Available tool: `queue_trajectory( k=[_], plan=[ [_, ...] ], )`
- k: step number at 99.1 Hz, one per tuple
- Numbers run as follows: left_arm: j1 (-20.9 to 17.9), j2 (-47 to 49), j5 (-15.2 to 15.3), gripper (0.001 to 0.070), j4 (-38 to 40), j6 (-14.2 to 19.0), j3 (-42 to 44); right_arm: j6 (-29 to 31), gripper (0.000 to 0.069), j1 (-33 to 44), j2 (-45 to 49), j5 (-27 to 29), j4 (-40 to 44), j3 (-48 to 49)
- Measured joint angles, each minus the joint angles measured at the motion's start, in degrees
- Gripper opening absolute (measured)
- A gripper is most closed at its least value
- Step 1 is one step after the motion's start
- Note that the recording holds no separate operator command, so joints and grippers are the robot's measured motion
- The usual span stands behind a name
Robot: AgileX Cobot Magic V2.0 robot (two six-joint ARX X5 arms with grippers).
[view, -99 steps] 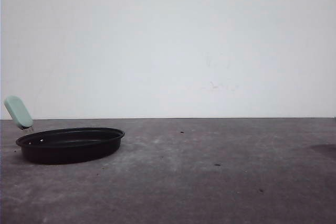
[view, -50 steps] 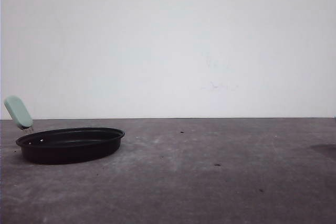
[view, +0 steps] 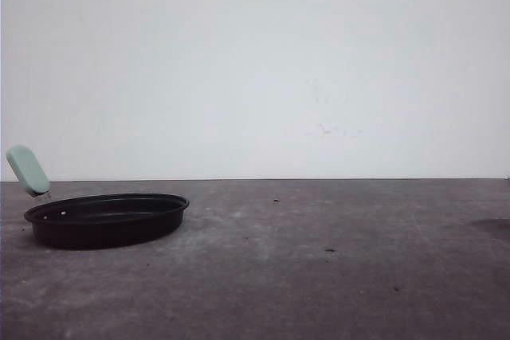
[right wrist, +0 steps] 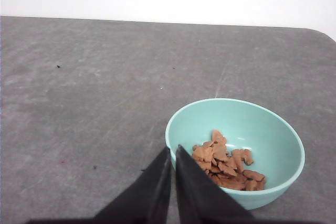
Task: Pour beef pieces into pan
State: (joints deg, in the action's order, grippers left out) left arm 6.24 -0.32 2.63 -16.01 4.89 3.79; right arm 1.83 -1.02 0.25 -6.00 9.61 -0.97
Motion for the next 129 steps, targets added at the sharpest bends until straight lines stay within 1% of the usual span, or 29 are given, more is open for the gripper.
queue_trajectory(
  k=[25,40,57,63,81,87,104,112,121,129],
  plan=[
    [0.00,0.00,0.00,0.0023,0.00,0.00,0.00,0.04,0.0015,0.04,0.00,0.22,-0.04,0.02],
    [0.00,0.00,0.00,0.0023,0.00,0.00,0.00,1.27,0.0015,0.04,0.00,-2.82,-0.26,0.02],
    [0.00,0.00,0.00,0.0023,0.00,0.00,0.00,1.64,0.0015,0.04,0.00,-2.86,-0.02,0.02],
    [0.00,0.00,0.00,0.0023,0.00,0.00,0.00,1.62,0.0015,0.04,0.00,-2.05,0.02,0.00],
    [0.00,0.00,0.00,0.0023,0.00,0.00,0.00,1.57,0.0015,0.00,0.00,4.52,0.46,0.00],
    [0.00,0.02,0.00,0.0023,0.00,0.00,0.00,1.57,0.0015,0.00,0.00,5.92,0.46,0.00],
    [0.00,0.00,0.00,0.0023,0.00,0.00,0.00,1.73,0.0015,0.00,0.00,5.79,0.24,0.02],
    [0.00,0.00,-0.02,0.0023,0.00,0.09,0.00,3.04,0.0015,0.00,0.00,5.64,-0.55,0.02],
    [0.00,0.00,-0.94,0.0023,0.00,1.81,0.00,4.83,0.0015,0.00,0.00,5.64,-1.31,0.02],
    [0.00,0.00,-1.05,0.0023,0.00,2.69,0.00,6.69,0.0015,0.00,0.00,5.60,-1.27,0.02]
  ],
)
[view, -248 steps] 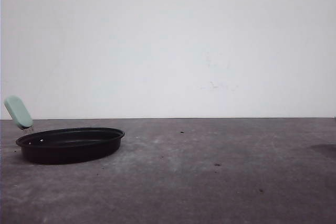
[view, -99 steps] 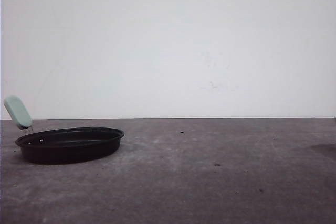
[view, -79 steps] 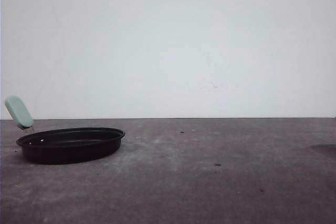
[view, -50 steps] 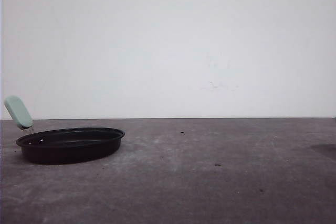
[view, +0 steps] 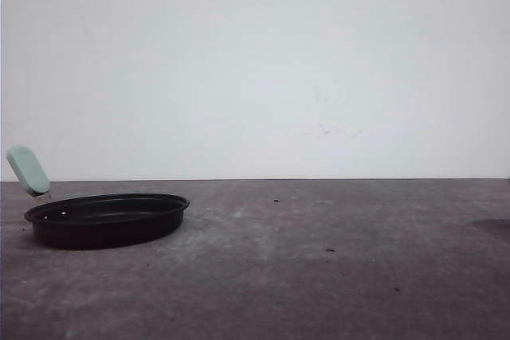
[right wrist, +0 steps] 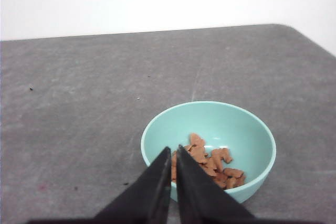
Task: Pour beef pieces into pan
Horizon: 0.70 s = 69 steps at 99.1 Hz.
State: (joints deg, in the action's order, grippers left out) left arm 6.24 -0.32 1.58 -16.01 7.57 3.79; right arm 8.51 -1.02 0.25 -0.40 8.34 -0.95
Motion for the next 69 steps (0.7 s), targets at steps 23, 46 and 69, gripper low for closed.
queue_trajectory(
  k=[23,46,69],
  plan=[
    [0.00,0.02,-2.51,0.0023,1.73,7.67,-0.39,6.62,0.0015,0.00,0.00,-0.35,-3.98,0.04],
    [0.00,0.09,-6.73,0.0023,13.35,24.63,-1.18,13.73,0.0010,0.00,0.00,-4.07,-9.60,-4.52],
    [0.00,0.00,-12.61,0.0023,17.14,30.47,-1.18,14.14,0.0010,0.00,0.22,-5.35,-5.64,-14.12]
  ],
)
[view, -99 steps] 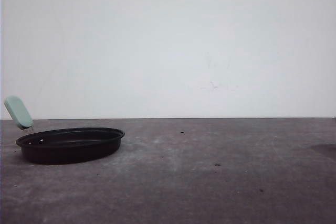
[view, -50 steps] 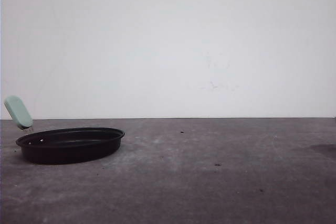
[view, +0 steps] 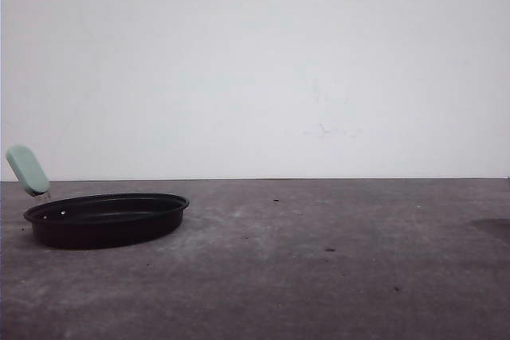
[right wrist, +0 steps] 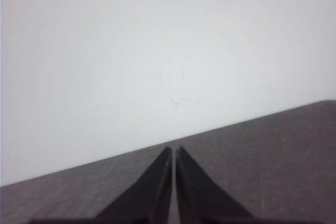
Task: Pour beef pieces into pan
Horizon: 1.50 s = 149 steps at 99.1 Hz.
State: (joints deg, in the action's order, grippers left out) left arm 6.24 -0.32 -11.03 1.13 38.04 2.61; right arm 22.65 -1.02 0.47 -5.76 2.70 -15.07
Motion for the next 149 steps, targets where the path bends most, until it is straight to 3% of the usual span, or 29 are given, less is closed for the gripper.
queue_trajectory(
  k=[11,22,30,54,64,70,76,82,95,99,104,114,141,149],
  plan=[
    [0.00,-1.09,-0.39,0.0023,3.08,6.40,2.32,-2.21,0.0010,0.00,2.36,-2.32,5.73,-7.67],
    [0.00,-6.58,-0.48,0.0023,-2.47,7.34,11.04,-5.97,0.0010,0.00,7.87,-3.61,12.81,-17.03],
    [0.00,-13.18,-0.52,0.0023,-7.04,3.98,19.15,-8.28,0.0010,0.00,13.75,-3.56,17.94,-24.09],
    [0.00,-35.08,-0.96,0.0025,-14.88,-11.67,45.13,-11.65,0.0010,0.00,31.28,-3.63,28.98,-46.21],
    [0.00,-40.00,-1.14,0.0025,-15.10,-13.81,51.06,-13.99,0.0010,0.00,34.69,-3.63,31.78,-51.74],
    [0.00,-41.72,-2.97,0.0033,-15.26,-14.14,52.98,-15.19,0.0010,0.00,35.26,-3.61,32.28,-52.63],
    [0.00,-43.15,-6.19,0.0118,-15.93,-14.27,54.42,-15.89,0.0016,0.00,35.26,-3.61,33.57,-52.63],
    [0.02,-44.39,-8.22,0.0298,-16.87,-14.27,55.63,-16.48,0.0100,0.00,35.23,-3.61,34.75,-52.63],
    [0.02,-45.18,-8.66,0.0691,-19.85,-13.40,56.61,-16.90,0.0488,0.00,35.10,-3.19,38.03,-52.63],
    [0.02,-45.16,-8.66,0.0695,-20.59,-13.22,56.61,-16.87,0.0600,0.00,35.10,-3.19,39.10,-52.63],
    [0.02,-45.16,-8.39,0.0695,-21.66,-13.16,56.61,-16.90,0.0683,0.00,35.17,-3.13,40.15,-52.63],
    [-0.04,-45.64,-6.75,0.0695,-24.76,-13.18,56.63,-16.87,0.0684,0.00,35.56,-2.89,41.48,-52.63],
    [-1.27,-54.62,-5.95,0.0695,-31.52,-14.23,56.13,-14.86,0.0682,0.07,42.38,-0.98,51.98,-52.63],
    [-1.73,-58.23,-5.81,0.0695,-31.54,-14.40,56.08,-13.97,0.0636,0.33,45.40,-1.11,53.40,-52.63]
  ],
)
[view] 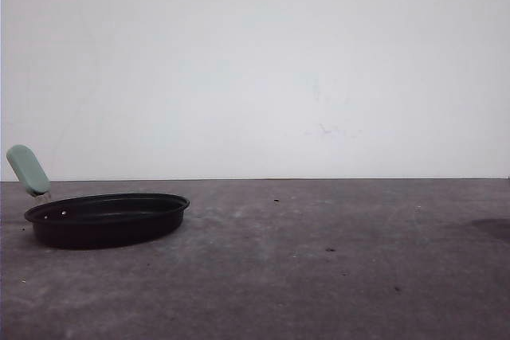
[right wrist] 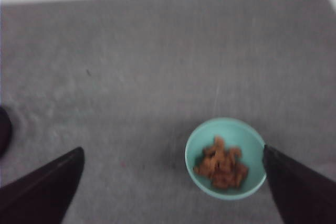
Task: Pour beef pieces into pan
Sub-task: 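Lower the left gripper onto the pale green pan handle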
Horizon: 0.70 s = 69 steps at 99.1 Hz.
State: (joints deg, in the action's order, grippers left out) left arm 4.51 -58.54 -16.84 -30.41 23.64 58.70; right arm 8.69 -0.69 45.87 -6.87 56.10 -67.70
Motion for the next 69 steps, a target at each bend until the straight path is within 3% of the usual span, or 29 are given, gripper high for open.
queue_trajectory(
  k=[16,25,41,69],
  plan=[
    [-2.56,-8.66,-0.28,0.0695,0.20,-0.20,0.00,1.90,0.0583,0.42,2.73,-4.96,0.74,0.02],
    [-4.85,-14.64,-2.05,0.0695,0.13,-0.04,0.00,2.21,0.0579,0.39,2.34,-6.01,2.05,0.02],
    [-5.25,-20.76,-3.56,0.0695,1.01,-0.04,-0.07,2.25,0.0579,0.39,-0.22,-6.19,4.42,0.02],
    [-5.77,-29.68,-2.82,0.0693,3.80,0.68,-0.07,2.25,0.0578,0.39,-7.28,-3.78,9.16,0.02]
  ],
)
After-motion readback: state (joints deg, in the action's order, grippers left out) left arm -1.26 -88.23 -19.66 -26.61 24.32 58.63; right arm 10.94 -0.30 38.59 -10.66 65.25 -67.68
